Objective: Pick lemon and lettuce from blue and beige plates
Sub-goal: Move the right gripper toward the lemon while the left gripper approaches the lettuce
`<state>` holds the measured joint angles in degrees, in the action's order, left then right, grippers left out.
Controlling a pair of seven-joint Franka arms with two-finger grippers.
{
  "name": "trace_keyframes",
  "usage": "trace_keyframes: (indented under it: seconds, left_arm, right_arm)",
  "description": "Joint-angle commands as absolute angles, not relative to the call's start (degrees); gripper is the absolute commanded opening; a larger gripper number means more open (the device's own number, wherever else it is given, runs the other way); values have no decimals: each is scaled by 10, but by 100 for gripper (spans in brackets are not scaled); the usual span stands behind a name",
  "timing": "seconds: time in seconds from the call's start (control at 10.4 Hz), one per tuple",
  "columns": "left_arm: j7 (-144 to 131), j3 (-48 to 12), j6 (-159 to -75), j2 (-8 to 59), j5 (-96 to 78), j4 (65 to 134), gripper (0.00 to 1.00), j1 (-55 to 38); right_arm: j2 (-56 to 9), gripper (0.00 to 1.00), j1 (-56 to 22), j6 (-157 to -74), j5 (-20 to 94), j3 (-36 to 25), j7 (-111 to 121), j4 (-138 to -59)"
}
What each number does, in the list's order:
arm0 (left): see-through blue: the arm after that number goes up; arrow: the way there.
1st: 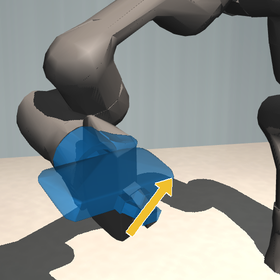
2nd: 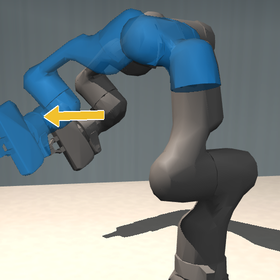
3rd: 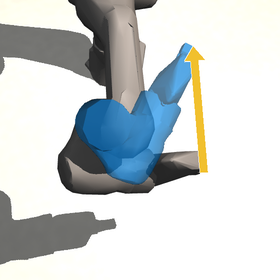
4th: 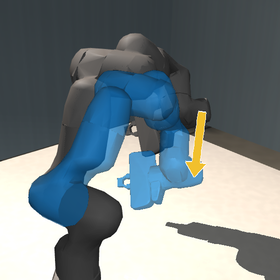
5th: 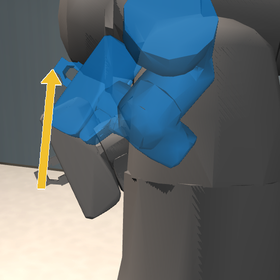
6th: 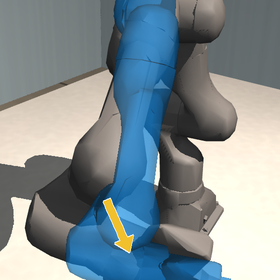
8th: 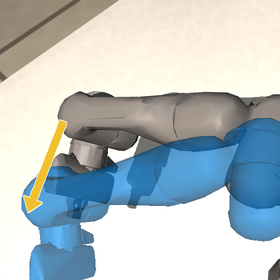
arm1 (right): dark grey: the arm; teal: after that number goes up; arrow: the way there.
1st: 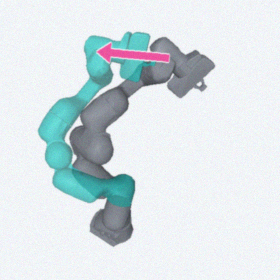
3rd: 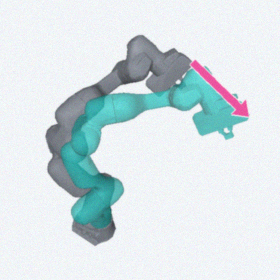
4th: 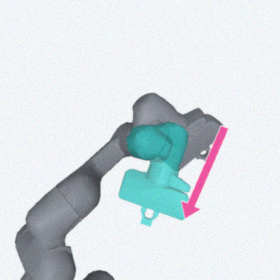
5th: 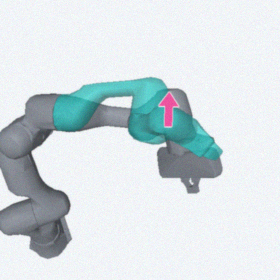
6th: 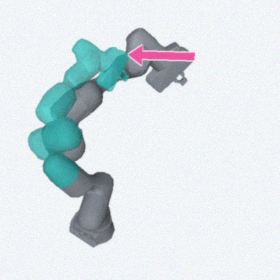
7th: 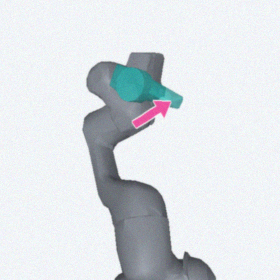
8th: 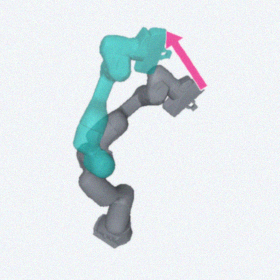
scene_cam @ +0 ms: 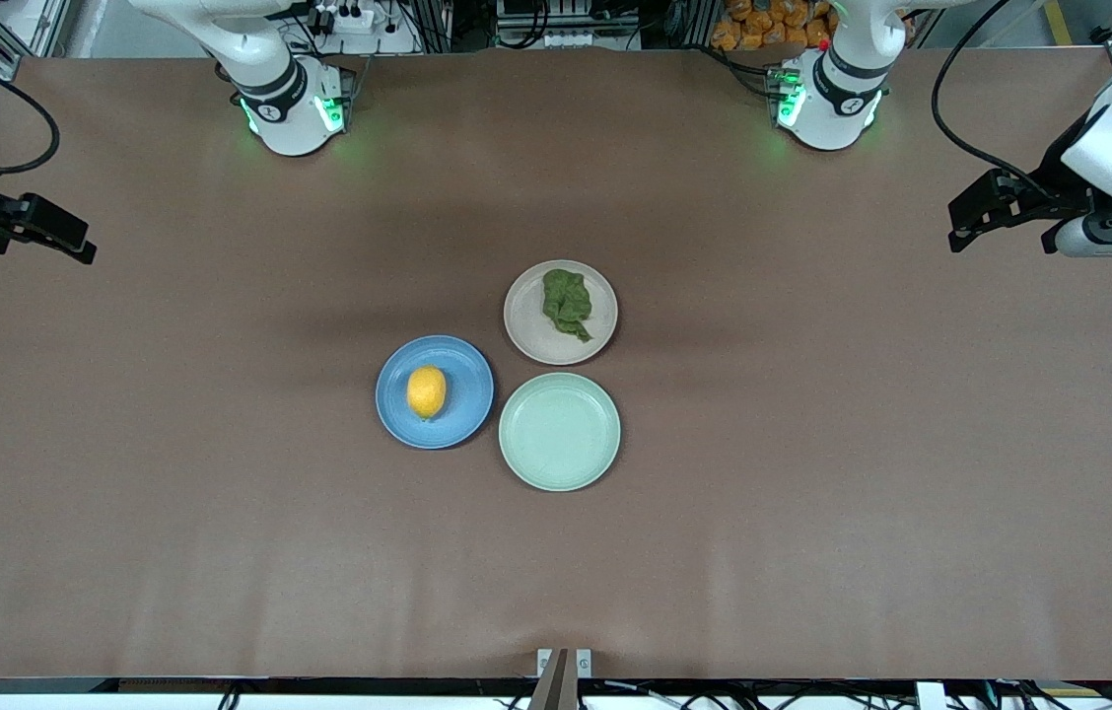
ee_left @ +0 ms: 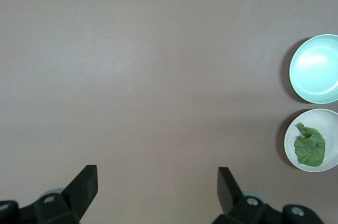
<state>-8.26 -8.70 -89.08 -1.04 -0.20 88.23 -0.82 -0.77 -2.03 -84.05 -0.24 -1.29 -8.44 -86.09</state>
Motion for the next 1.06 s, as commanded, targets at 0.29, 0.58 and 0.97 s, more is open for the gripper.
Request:
trace_keyframes:
  seconds: [0.29, 0.58, 0.97]
  left_arm:
    - [-66, -92, -892, 1, -15, 873, 100, -11]
    - [-57, -99, -892, 18, -17, 879, 100, -24]
    - [-57, -115, -893, 40, -32, 896, 100, -49]
  right_arm:
    - [-8, 100, -23, -839, 7, -16, -79, -859]
    - [-11, 100, -24, -841, 8, -13, -82, -859]
    - [-18, 100, -23, -900, 25, 30, -115, -904]
